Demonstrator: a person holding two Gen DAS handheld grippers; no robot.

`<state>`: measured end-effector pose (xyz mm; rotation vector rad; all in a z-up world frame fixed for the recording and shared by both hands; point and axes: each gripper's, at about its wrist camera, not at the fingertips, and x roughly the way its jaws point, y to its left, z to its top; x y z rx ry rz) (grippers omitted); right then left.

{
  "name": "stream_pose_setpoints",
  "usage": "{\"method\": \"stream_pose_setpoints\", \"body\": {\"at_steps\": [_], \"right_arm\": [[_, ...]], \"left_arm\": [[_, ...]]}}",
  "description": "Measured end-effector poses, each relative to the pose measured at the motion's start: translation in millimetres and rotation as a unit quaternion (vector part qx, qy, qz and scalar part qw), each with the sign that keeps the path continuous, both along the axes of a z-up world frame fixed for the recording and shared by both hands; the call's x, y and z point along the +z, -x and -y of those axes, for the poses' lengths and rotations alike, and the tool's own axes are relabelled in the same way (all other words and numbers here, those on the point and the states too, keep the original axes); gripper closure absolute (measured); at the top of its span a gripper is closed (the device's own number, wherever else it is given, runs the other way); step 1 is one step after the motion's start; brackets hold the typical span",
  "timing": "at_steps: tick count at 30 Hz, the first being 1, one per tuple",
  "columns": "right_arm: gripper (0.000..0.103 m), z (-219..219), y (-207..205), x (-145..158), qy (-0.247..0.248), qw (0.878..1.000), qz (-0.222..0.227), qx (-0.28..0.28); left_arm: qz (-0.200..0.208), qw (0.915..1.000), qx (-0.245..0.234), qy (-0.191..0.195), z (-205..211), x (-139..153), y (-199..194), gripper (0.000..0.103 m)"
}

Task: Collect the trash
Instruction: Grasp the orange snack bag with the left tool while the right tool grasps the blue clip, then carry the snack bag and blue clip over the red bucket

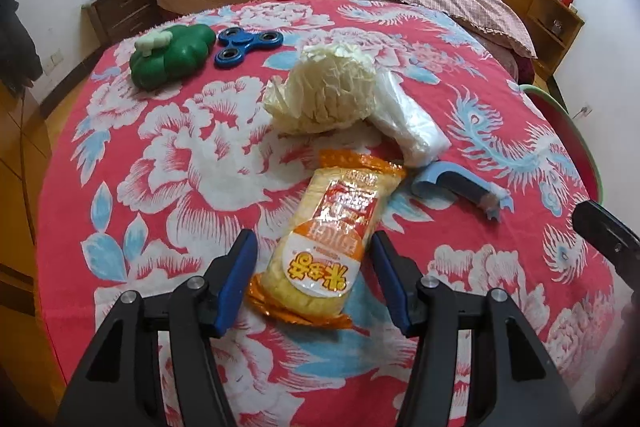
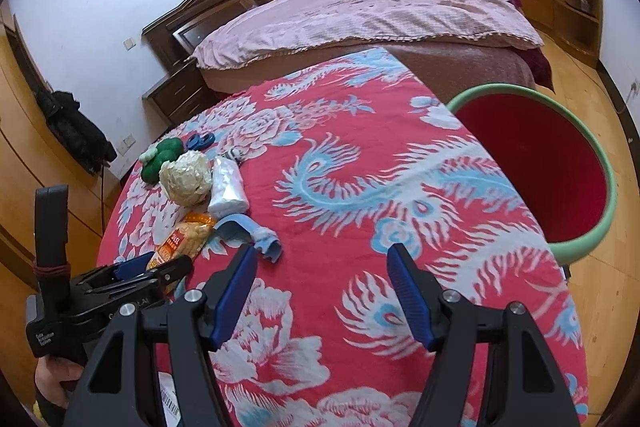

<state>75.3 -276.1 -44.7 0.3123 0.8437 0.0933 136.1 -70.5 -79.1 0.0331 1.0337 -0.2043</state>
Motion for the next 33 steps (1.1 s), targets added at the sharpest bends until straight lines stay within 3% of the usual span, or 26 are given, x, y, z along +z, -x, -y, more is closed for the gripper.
{"method": "stream_pose_setpoints", "body": {"at_steps": [2,5,12,24,28,33], "right_arm": [[0.033,-4.4,-5.0,-1.4,0.004,1.000,-0.001,0.009],[0.033,-11.7,-12.1,-3.6,0.012,1.000,-0.003,0.023],[0.033,-28.8,-28.7,-11.1,0.019,0.998,-0.011,0.053],[0.063,-57.5,-44.4,-28.2,0.031,0.995,-0.024,0.095],[0.080,-61.4,-42.5,-30.2,0.040,0.994,-0.023,0.098],[0.081,-60.4,-38.4,-29.3,0.035,0.995,-0.018,0.096]], "left_arm": [[0.003,1.0000,0.003,0.004,-1.1,0.3,-0.5,0.044],[0.006,0.9997,0.007,0.021,-7.6,1.5,-0.3,0.057],[0.004,0.9972,0.052,0.053,-33.8,2.5,-0.7,0.059],[0.025,0.9914,0.096,0.085,-59.5,17.4,11.4,0.059],[0.040,0.9912,0.096,0.082,-59.4,27.7,18.0,0.059],[0.050,0.9907,0.093,0.085,-57.2,37.8,25.2,0.059]]}}
